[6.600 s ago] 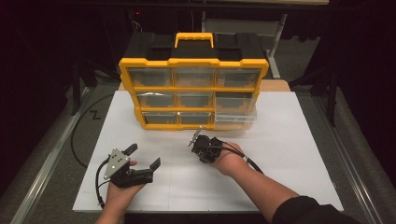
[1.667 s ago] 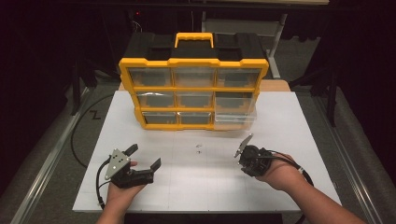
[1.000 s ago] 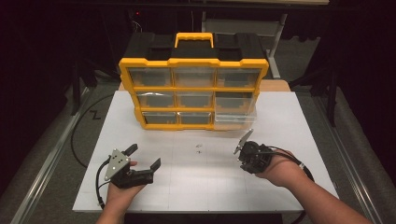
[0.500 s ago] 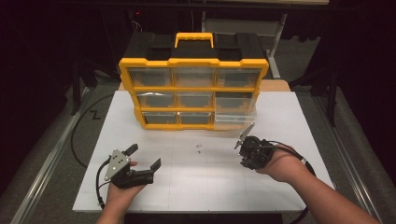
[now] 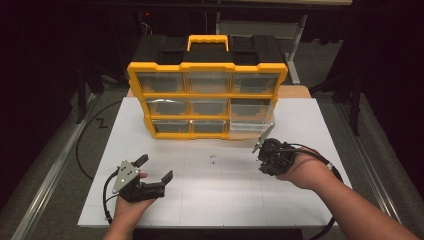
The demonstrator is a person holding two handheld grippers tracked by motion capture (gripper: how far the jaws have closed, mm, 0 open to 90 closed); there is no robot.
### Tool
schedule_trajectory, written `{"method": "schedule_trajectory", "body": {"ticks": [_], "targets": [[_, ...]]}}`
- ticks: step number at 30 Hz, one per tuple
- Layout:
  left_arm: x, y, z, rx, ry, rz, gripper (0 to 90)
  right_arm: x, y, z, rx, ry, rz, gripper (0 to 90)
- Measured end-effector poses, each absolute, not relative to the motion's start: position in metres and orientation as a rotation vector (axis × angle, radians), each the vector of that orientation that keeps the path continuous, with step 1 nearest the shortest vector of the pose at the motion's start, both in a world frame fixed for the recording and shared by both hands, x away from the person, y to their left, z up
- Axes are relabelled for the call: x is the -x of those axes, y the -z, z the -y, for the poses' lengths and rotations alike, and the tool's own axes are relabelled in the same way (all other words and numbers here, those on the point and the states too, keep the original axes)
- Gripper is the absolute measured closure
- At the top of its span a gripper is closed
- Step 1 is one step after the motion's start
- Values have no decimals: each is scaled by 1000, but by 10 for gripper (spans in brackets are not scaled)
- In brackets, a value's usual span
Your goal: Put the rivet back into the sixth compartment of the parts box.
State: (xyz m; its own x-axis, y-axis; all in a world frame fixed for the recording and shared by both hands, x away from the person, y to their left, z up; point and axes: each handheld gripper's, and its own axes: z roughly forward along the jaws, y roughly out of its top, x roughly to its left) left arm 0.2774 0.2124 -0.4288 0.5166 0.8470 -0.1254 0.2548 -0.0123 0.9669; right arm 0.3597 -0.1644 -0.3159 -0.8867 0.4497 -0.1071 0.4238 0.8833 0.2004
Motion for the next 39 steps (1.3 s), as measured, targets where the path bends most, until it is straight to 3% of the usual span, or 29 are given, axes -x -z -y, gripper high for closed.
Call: {"method": "schedule_trajectory", "body": {"ticks": [39], "targets": [[-277,429,-213,-1555,-611,-980,4,-371,252,160,-659,-267,-2872,843]]}}
